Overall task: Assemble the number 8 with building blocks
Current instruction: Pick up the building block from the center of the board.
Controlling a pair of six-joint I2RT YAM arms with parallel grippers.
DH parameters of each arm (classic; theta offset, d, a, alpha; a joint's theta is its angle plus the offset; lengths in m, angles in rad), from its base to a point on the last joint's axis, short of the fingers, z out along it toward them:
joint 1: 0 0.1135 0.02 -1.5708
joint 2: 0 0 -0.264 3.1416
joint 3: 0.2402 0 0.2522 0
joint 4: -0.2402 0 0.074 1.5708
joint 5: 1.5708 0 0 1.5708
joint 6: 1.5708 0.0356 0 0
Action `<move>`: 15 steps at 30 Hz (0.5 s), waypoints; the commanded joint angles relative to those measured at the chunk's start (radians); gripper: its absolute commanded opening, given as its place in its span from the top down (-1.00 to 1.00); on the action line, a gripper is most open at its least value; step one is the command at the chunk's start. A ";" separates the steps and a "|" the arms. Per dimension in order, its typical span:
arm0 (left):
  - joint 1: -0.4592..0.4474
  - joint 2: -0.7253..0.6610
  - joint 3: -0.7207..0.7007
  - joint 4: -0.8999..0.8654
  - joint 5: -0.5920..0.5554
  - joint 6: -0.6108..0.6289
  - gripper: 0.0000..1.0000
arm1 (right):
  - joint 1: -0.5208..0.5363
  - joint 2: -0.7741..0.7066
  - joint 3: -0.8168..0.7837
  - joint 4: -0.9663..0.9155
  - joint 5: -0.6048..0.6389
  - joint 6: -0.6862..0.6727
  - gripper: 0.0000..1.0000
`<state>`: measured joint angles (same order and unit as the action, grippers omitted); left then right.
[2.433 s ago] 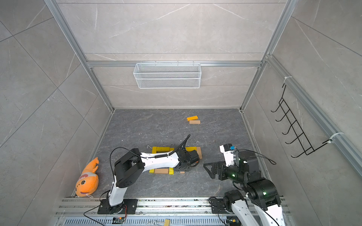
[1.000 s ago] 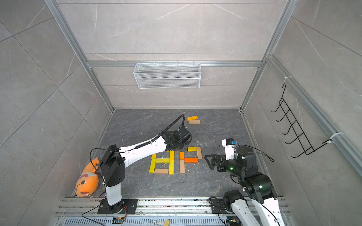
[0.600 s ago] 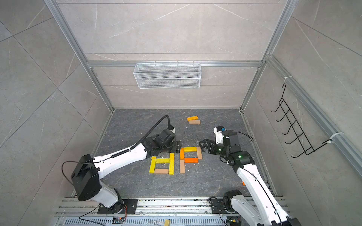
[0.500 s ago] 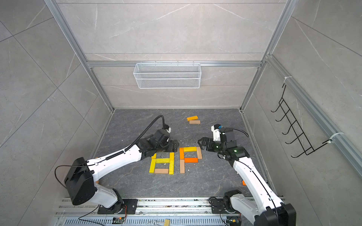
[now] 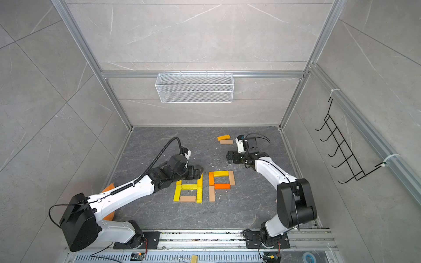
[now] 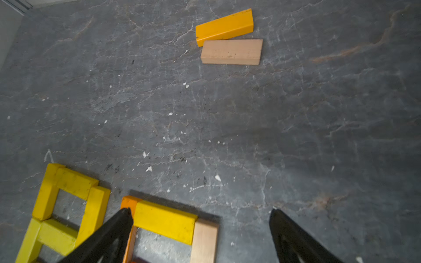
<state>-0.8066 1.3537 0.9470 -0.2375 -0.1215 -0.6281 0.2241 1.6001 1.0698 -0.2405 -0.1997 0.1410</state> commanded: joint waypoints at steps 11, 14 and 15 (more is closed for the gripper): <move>0.009 -0.021 -0.008 0.024 -0.032 0.019 -0.97 | 0.007 0.292 0.303 -0.033 0.059 -0.283 -0.99; 0.012 -0.008 -0.006 0.024 -0.032 0.019 -0.96 | 0.007 0.342 0.366 -0.067 0.066 -0.322 -0.99; 0.013 -0.003 -0.005 0.024 -0.030 0.019 -0.96 | 0.006 0.361 0.388 -0.081 0.062 -0.334 -0.99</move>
<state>-0.8017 1.3476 0.9379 -0.2344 -0.1295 -0.6247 0.2241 1.9202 1.4014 -0.2592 -0.1452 -0.1177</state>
